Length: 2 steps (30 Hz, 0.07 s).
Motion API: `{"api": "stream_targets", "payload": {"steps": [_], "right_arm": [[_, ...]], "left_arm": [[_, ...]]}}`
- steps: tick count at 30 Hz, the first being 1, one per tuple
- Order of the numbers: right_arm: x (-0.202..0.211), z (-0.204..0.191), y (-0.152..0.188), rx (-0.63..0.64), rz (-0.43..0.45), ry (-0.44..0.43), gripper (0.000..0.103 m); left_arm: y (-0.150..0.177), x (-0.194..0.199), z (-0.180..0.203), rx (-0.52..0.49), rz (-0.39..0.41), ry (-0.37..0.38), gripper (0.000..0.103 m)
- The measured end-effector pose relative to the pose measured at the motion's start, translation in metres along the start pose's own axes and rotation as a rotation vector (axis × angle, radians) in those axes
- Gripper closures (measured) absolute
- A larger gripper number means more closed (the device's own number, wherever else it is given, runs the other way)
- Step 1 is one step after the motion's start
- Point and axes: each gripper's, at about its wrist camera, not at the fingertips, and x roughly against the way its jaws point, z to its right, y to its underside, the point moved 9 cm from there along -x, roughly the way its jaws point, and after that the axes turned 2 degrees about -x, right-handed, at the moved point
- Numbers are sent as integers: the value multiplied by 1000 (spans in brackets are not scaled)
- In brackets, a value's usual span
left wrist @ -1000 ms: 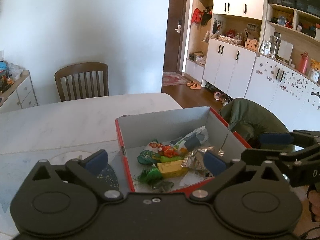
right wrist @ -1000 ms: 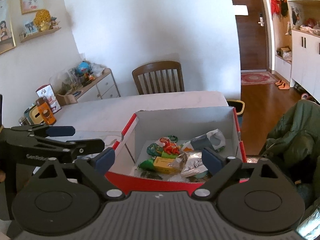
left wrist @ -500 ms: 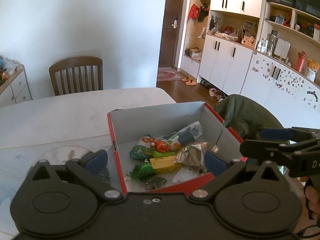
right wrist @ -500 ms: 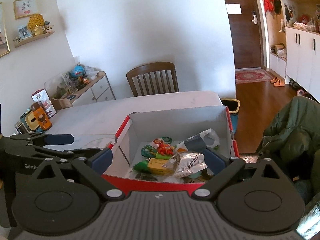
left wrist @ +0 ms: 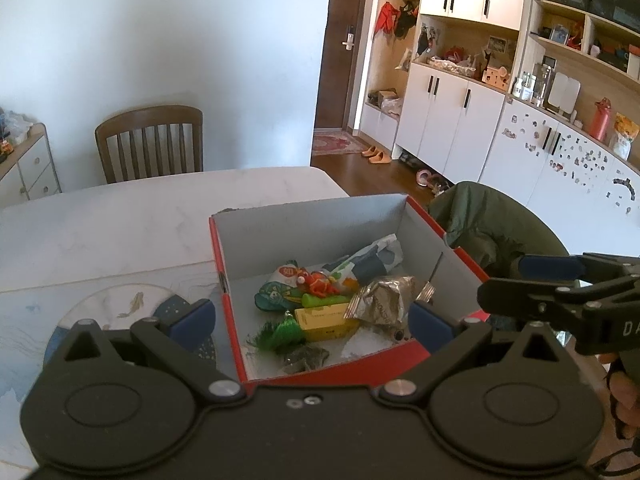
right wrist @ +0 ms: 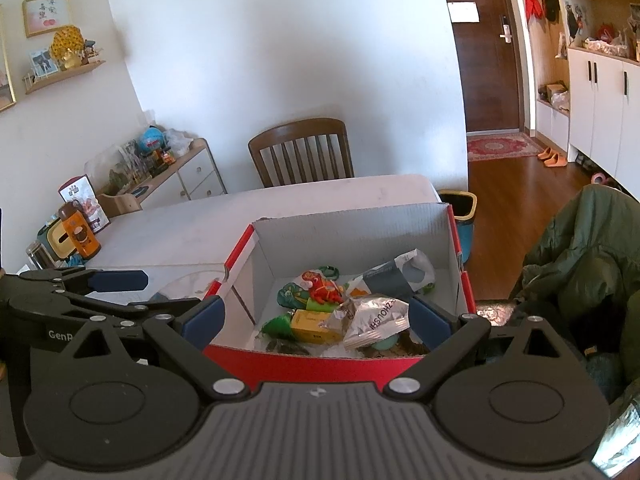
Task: Organize objects
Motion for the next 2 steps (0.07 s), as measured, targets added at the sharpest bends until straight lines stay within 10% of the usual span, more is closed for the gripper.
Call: {"api": "stream_targets", "payload": {"steps": [2], "right_arm": [[-1, 0, 0, -1, -1, 2, 4]], "left_arm": [[0, 0, 0, 1, 0, -2, 1]]}}
